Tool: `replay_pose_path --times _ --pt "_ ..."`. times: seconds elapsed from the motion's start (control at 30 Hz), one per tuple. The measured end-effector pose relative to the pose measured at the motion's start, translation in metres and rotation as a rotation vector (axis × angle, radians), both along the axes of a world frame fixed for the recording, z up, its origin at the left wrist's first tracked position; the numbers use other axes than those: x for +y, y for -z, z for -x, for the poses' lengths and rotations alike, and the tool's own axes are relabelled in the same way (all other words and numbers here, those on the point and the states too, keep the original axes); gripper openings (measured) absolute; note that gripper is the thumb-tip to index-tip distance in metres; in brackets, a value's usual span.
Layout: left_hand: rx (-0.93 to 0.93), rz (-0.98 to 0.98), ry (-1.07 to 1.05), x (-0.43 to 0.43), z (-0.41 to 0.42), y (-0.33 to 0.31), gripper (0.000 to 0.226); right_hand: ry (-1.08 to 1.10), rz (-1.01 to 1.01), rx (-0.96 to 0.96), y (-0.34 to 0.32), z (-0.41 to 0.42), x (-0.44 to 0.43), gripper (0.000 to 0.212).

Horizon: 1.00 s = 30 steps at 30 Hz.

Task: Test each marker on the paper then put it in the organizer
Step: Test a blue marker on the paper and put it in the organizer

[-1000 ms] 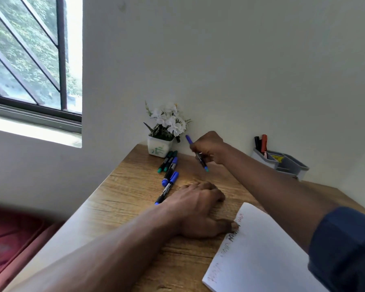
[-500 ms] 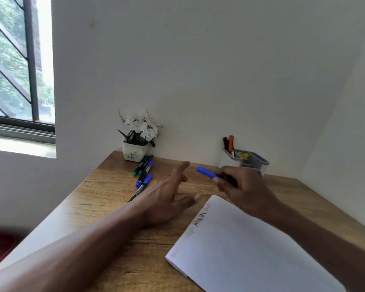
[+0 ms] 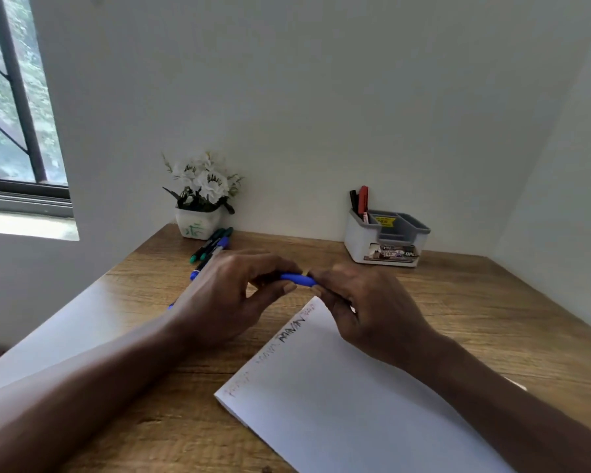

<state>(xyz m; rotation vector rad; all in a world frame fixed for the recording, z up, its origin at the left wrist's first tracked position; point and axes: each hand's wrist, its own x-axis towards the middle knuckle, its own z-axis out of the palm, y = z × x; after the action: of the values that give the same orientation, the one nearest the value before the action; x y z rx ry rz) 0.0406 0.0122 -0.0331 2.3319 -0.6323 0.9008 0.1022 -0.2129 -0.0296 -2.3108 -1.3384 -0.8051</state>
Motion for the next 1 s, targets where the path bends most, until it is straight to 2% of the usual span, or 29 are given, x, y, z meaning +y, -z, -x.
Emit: replay_pose_path --times 0.17,0.33,0.43,0.57,0.7,0.83,0.9,1.0 --pt "0.028 -0.017 -0.023 -0.001 0.002 -0.002 0.022 0.010 -0.047 0.012 0.003 0.001 0.003 0.041" --pt "-0.027 -0.001 -0.049 -0.001 0.002 -0.002 0.020 0.087 -0.101 -0.028 0.000 0.002 0.000 0.042" --pt "-0.014 0.046 -0.083 0.000 0.001 0.000 0.021 0.165 -0.076 0.038 0.000 0.003 0.000 0.042" --pt "0.093 0.134 -0.189 0.007 -0.002 0.004 0.020 0.166 -0.250 0.304 -0.004 -0.007 -0.006 0.036" --pt "0.197 -0.019 -0.329 0.012 -0.007 0.007 0.022 0.073 -0.406 0.438 -0.009 -0.015 -0.017 0.047" --pt "0.289 -0.205 -0.363 0.016 -0.009 0.007 0.030 -0.032 -0.720 0.957 -0.016 -0.010 -0.015 0.026" --pt "0.313 -0.228 -0.366 0.016 -0.010 0.008 0.031 -0.080 -0.834 1.196 -0.016 -0.010 -0.013 0.027" --pt "0.337 -0.226 -0.376 0.016 -0.010 0.008 0.031 -0.158 -0.895 1.381 -0.012 -0.011 -0.012 0.035"
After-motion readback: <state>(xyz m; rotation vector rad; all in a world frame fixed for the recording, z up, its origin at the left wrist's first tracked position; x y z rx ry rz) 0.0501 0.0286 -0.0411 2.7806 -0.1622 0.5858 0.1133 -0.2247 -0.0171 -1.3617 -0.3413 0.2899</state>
